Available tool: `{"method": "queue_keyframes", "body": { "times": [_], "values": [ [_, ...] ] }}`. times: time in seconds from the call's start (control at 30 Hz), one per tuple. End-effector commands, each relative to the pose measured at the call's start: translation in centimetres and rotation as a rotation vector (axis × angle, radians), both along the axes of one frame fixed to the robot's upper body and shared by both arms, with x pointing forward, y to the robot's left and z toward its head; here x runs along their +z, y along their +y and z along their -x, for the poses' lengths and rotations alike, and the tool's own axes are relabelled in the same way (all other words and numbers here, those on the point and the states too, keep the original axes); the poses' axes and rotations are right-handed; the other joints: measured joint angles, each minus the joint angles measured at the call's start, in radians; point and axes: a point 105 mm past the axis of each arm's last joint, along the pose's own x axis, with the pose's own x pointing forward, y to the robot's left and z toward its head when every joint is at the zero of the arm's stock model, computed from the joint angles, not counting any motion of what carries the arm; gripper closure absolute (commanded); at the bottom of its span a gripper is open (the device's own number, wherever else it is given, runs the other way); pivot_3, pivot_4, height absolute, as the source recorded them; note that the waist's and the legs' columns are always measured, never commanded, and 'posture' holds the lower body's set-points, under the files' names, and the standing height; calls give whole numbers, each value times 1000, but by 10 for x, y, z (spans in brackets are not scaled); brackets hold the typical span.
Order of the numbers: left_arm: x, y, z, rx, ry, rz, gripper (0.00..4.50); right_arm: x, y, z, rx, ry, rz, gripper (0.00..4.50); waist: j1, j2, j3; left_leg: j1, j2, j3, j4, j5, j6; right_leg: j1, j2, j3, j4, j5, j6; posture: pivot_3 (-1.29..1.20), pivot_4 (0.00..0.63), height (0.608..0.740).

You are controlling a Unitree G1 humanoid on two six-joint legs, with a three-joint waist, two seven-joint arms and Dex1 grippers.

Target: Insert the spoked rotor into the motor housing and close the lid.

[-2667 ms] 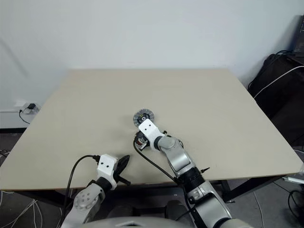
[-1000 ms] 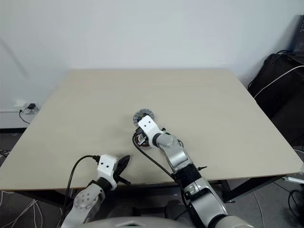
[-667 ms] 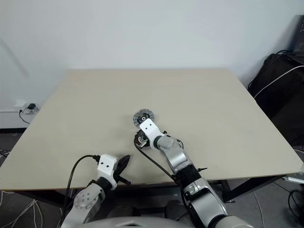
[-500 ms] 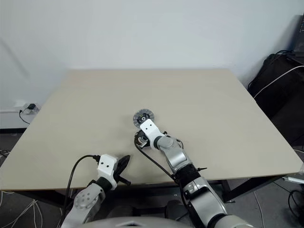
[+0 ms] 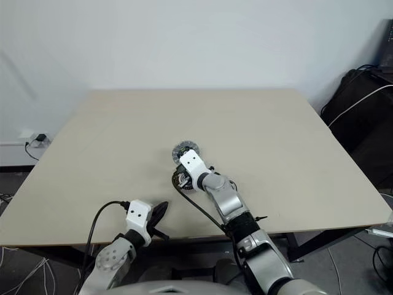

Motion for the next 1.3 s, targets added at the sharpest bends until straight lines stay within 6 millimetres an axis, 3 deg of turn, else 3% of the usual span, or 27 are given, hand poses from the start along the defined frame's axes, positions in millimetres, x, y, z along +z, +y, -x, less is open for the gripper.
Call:
{"method": "queue_keyframes", "body": {
  "times": [0.03,0.2,0.5,0.6,0.83,0.93,1.3],
  "values": [
    [12,-3,-4,-1,-45,18,4459,-5,-12,-10,-54,-7,27,4473,-1,1,0,0,0,0,0,0,0,0,0,0,0,0,0,0,0,740],
    [11,-2,-3,3,-41,20,4459,-1,-11,-8,-38,-15,6,4473,0,0,-1,1,0,0,0,0,0,2,0,0,0,0,0,0,0,740],
    [11,-4,-3,-10,-38,23,4459,45,15,-3,48,-125,-135,4473,-1,2,0,-1,0,0,0,0,0,-1,0,0,0,1,1,0,0,740],
    [10,-4,-3,-12,-36,24,4459,42,14,-2,44,-117,-127,4473,0,1,0,-1,0,0,0,0,0,-1,0,0,0,1,1,0,0,740],
    [10,-4,-1,-6,-33,24,4459,-2,-10,1,-24,-7,-11,4473,1,1,0,-1,0,0,0,0,0,0,0,0,0,0,0,0,0,740],
    [10,-3,-1,-5,-32,25,4459,-8,-16,3,-33,13,16,4473,-2,2,-1,0,0,0,0,0,0,0,0,0,0,0,0,0,0,740],
    [9,-6,-3,-15,-30,29,4459,37,0,-4,5,-120,-88,4473,0,2,-1,0,0,0,0,0,0,0,0,0,0,0,1,0,0,740]
  ]
}}
